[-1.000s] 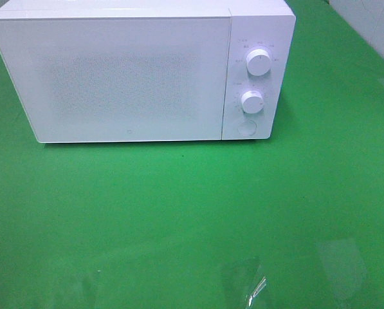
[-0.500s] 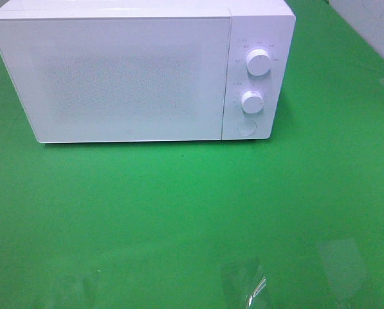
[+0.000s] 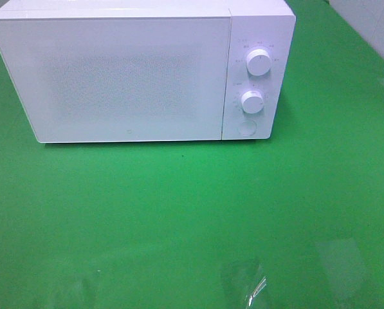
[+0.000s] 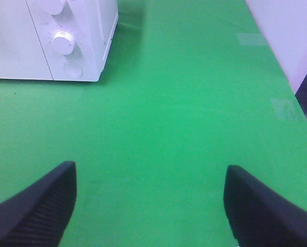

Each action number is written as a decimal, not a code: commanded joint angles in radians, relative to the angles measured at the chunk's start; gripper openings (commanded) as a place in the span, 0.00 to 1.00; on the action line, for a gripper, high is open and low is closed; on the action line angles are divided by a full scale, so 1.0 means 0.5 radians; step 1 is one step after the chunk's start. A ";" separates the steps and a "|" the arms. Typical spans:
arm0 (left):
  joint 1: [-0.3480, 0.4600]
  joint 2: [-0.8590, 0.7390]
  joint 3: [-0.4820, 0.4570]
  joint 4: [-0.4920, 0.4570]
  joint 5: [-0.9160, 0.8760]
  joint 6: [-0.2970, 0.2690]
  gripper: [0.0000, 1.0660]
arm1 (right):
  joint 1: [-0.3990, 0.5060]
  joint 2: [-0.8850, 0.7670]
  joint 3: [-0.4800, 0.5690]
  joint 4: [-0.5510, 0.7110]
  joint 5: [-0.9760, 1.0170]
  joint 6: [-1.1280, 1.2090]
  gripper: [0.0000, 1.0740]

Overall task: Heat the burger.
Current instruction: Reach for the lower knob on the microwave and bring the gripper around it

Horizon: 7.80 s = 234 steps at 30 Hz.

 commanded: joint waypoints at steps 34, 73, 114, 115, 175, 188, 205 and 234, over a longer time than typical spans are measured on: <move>-0.010 -0.046 0.000 -0.010 -0.030 -0.006 0.92 | -0.010 0.376 -0.008 0.002 -0.734 -0.012 0.71; -0.010 -0.046 0.000 -0.010 -0.030 -0.006 0.92 | -0.004 2.036 0.560 0.024 -3.352 0.092 0.71; -0.010 -0.046 0.000 -0.010 -0.030 -0.006 0.92 | 1.648 3.310 0.234 1.790 -4.458 -0.912 0.71; -0.010 -0.046 0.000 -0.010 -0.030 -0.006 0.92 | 1.648 3.310 0.234 1.790 -4.458 -0.912 0.71; -0.010 -0.032 0.000 -0.010 -0.030 -0.002 0.92 | 1.404 3.906 -0.386 1.628 -4.440 -0.790 0.70; -0.010 -0.032 0.000 -0.010 -0.030 -0.002 0.92 | 1.280 4.064 -0.612 1.570 -4.318 -0.790 0.70; -0.010 -0.032 0.000 -0.010 -0.030 -0.002 0.92 | 1.232 4.206 -0.730 1.624 -4.302 -0.776 0.68; -0.010 -0.032 0.000 -0.010 -0.030 -0.002 0.92 | 1.224 4.236 -0.730 1.618 -4.338 -0.638 0.00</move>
